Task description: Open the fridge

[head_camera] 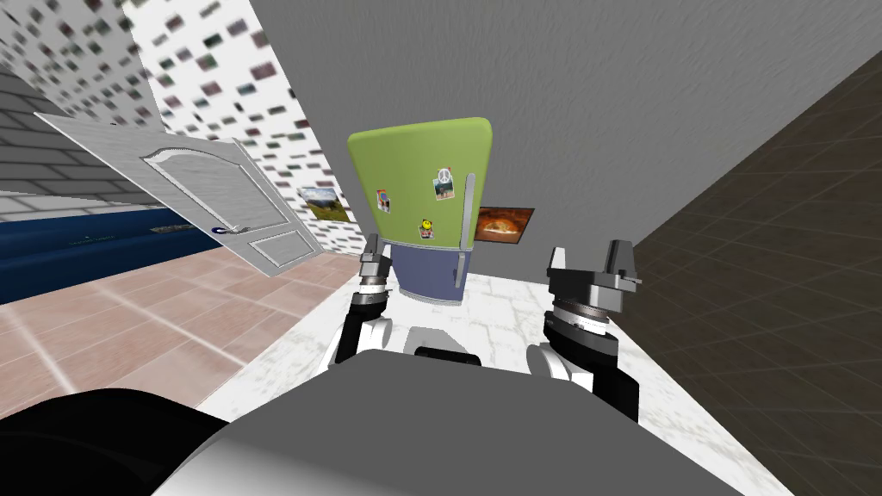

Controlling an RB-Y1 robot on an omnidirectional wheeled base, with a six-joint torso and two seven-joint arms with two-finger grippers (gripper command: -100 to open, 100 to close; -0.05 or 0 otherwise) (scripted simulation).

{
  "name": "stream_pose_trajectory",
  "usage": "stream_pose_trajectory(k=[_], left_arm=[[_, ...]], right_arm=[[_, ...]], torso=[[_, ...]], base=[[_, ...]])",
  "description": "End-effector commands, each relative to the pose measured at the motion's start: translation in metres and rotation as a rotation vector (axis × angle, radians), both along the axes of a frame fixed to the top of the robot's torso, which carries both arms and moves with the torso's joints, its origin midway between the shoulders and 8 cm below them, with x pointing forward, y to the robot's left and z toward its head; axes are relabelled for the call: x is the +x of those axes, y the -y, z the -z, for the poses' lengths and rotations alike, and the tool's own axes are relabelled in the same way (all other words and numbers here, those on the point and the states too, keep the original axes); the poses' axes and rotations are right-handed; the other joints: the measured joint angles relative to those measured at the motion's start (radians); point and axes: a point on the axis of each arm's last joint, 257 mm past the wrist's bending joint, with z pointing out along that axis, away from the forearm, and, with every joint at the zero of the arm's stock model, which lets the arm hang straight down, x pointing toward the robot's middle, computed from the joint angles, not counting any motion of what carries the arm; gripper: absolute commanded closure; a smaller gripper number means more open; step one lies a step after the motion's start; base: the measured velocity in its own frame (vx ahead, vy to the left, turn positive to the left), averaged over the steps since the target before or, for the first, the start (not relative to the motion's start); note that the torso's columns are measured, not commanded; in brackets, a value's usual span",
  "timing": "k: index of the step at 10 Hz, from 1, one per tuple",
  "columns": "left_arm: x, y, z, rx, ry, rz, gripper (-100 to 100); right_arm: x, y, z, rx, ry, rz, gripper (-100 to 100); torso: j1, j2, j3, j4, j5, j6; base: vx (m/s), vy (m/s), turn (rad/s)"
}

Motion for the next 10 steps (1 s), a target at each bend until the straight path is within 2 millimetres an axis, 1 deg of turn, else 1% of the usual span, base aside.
stream_pose_trajectory(k=[1,3,9,10], left_arm=[[0.0000,0.0000,0.0000,0.000,0.000,0.000,0],[0.0000,0.0000,-0.0001,0.000,0.000,0.000,0],[-0.0001,0.0000,-0.0002,0.000,0.000,0.000,0],[0.0015,0.0050,0.0034,0.044,-0.009,0.020,-100]], right_arm=[[0.0000,0.0000,0.0000,0.000,0.000,0.000,0],[0.0000,0.0000,-0.0001,0.000,0.000,0.000,0],[-0.0001,0.0000,-0.0001,0.000,0.000,0.000,0],[-0.0001,0.0000,-0.0001,0.000,0.000,0.000,0]], torso=[[0.000,0.040,-0.082,0.041,0.000,0.000],[0.000,0.175,-0.351,0.176,0.000,0.000],[0.000,0.618,-1.234,0.617,0.000,0.000],[0.000,0.691,-1.382,0.691,0.000,0.000]], base=[[0.000,0.000,0.000],[0.000,0.000,0.000],[0.000,0.000,0.000],[0.020,-0.012,-0.005]])
